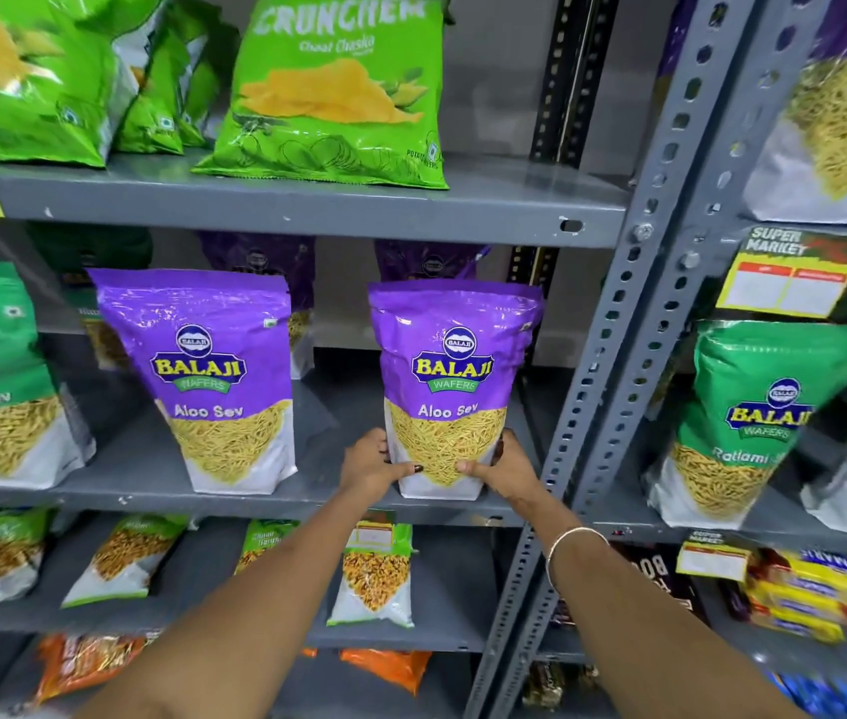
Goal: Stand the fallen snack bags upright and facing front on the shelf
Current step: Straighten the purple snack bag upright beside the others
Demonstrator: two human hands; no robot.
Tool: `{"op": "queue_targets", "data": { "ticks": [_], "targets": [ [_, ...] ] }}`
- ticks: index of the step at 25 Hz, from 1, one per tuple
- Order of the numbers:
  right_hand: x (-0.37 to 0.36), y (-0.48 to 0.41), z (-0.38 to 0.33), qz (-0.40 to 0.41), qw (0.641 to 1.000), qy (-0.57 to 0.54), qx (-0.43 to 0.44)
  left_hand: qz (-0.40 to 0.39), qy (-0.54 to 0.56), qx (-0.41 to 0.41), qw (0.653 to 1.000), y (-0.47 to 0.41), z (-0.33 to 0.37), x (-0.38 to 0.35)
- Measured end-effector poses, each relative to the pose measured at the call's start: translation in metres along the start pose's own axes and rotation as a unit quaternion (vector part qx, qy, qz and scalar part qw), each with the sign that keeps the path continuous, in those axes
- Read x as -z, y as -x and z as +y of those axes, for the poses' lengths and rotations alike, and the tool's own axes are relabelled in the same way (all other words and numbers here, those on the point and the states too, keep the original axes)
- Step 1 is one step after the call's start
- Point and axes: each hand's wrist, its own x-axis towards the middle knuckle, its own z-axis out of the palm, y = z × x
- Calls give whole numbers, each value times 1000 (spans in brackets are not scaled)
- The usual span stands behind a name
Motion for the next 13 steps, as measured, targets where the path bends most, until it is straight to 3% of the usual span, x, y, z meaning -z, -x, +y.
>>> {"op": "queue_targets", "data": {
  "ticks": [13],
  "targets": [
    [3,7,-5,-31,999,2,-23,3,-49,-8,999,24,17,0]
  ]
}}
